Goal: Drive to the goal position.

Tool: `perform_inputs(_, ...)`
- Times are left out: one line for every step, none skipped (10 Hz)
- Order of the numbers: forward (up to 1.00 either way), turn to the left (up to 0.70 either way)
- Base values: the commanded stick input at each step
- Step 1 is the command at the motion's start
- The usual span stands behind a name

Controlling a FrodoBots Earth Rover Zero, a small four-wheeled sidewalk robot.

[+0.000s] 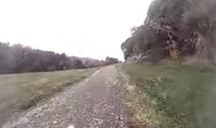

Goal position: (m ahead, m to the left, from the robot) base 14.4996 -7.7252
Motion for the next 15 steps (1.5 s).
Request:
perform_inputs(0.60, 0.15)
perform_inputs(0.60, 0.15)
perform_inputs(0.60, 0.15)
perform_inputs(0.60, 0.15)
perform_inputs(0.60, 0.15)
perform_inputs(0.60, 0.15)
perform_inputs(0.60, 0.15)
perform_inputs(0.60, 0.15)
perform_inputs(0.60, 0.15)
perform_inputs(0.60, 0.15)
perform_inputs(0.60, 0.15)
perform_inputs(0.60, 0.15)
perform_inputs(0.60, 0.12)
perform_inputs(0.60, 0.07)
perform_inputs(0.60, 0.02)
